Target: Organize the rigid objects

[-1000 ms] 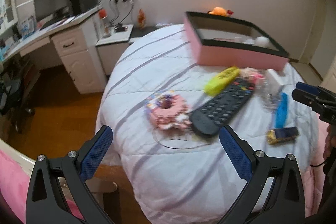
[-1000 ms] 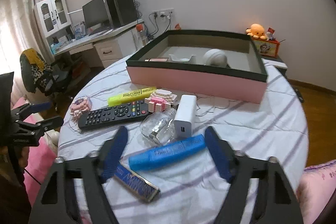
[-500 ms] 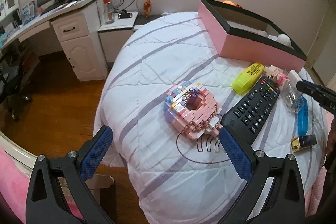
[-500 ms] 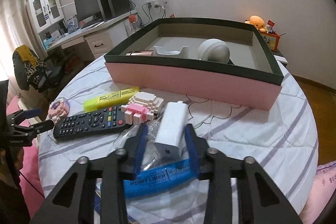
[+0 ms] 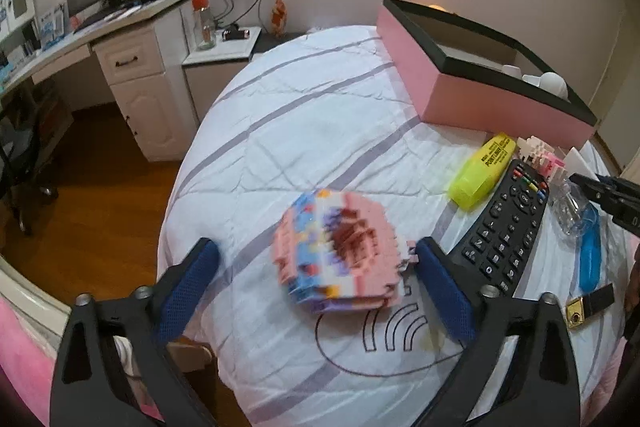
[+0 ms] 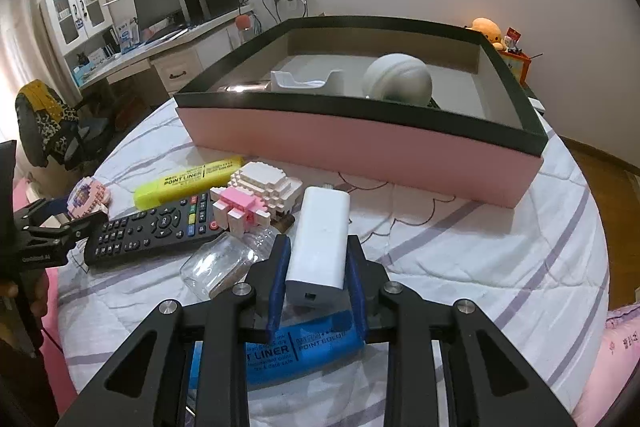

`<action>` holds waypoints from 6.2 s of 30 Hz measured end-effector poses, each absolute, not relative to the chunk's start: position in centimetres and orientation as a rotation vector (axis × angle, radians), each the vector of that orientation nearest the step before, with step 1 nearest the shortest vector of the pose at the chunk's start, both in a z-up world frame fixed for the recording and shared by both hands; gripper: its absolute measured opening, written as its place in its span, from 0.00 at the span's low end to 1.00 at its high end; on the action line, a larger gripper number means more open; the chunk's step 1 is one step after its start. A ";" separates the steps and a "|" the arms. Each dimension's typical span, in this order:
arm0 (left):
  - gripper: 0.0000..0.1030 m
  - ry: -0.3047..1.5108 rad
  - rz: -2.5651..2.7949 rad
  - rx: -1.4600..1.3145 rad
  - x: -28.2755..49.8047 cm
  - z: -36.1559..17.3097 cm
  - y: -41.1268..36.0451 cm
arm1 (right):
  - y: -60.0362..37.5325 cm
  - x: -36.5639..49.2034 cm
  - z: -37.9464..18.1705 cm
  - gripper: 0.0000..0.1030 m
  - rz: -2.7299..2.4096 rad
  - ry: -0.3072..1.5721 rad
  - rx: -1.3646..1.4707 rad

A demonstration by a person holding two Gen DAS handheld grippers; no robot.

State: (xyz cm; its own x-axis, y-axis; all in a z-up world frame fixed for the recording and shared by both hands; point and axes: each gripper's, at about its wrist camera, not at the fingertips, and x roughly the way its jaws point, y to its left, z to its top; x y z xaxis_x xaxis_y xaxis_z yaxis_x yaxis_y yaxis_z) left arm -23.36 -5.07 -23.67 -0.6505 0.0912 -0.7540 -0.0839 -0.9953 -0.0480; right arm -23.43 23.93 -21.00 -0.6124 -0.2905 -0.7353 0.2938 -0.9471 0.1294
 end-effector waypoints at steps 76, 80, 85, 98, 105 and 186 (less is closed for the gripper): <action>0.64 0.250 2.462 -1.131 -40.0 -15.7 13.3 | 30.2 -35.0 -16.3 0.23 -2.660 0.065 1.060; 0.65 0.230 2.470 -1.180 -40.8 -17.0 12.7 | 30.3 -36.0 -17.2 0.23 -2.654 0.065 1.098; 0.65 0.219 2.479 -1.192 -41.1 -17.9 12.8 | 30.6 -36.1 -17.3 0.23 -2.681 0.059 1.077; 0.97 0.152 2.624 -1.100 -38.3 -15.2 10.1 | 31.1 -33.9 -14.7 0.63 -2.751 -0.015 0.945; 0.99 0.112 2.668 -1.015 -33.2 -13.1 8.1 | 30.3 -29.3 -12.3 0.77 -2.778 -0.026 0.831; 0.83 0.193 2.472 -1.198 -15.4 -24.1 13.4 | 31.4 -13.5 -20.3 0.87 -2.735 -0.136 1.114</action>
